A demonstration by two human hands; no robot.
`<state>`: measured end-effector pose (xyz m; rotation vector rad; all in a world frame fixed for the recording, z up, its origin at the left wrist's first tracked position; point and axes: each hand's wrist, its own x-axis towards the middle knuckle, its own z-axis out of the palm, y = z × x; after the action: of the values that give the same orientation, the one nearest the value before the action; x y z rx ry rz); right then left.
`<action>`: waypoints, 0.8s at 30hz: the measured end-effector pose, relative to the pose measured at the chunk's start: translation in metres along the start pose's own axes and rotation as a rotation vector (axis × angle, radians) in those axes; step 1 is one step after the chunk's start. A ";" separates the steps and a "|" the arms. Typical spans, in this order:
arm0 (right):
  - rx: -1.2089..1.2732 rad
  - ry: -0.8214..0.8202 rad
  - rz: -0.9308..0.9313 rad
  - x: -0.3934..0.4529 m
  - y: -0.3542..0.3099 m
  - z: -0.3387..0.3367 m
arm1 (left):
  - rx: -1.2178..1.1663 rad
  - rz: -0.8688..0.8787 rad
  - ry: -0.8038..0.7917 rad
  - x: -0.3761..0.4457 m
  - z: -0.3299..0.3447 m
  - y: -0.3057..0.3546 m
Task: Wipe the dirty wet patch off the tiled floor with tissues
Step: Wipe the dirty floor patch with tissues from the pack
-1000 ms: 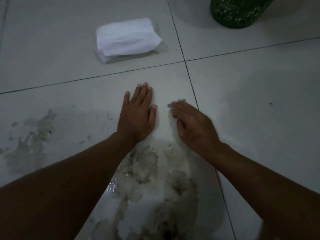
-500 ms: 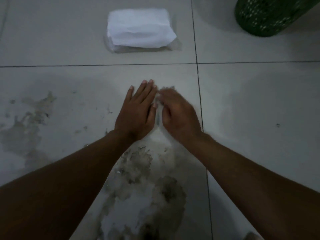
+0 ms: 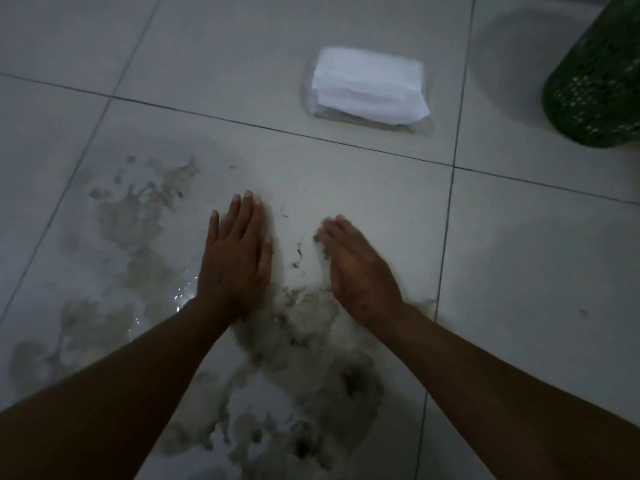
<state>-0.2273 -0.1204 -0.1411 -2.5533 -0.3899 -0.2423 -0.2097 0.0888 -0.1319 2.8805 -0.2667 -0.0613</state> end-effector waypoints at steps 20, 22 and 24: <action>0.067 -0.193 -0.222 0.031 -0.021 0.019 | -0.053 -0.058 -0.012 -0.005 0.005 -0.026; 0.017 -0.097 -0.115 0.034 -0.014 0.016 | -0.072 -0.057 -0.008 -0.003 0.004 -0.025; -0.009 -0.029 0.032 0.051 -0.017 0.024 | -0.087 -0.068 0.003 -0.003 0.004 -0.024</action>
<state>-0.1830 -0.0821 -0.1406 -2.5724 -0.3586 -0.1963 -0.2084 0.1111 -0.1416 2.8026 -0.1610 -0.0791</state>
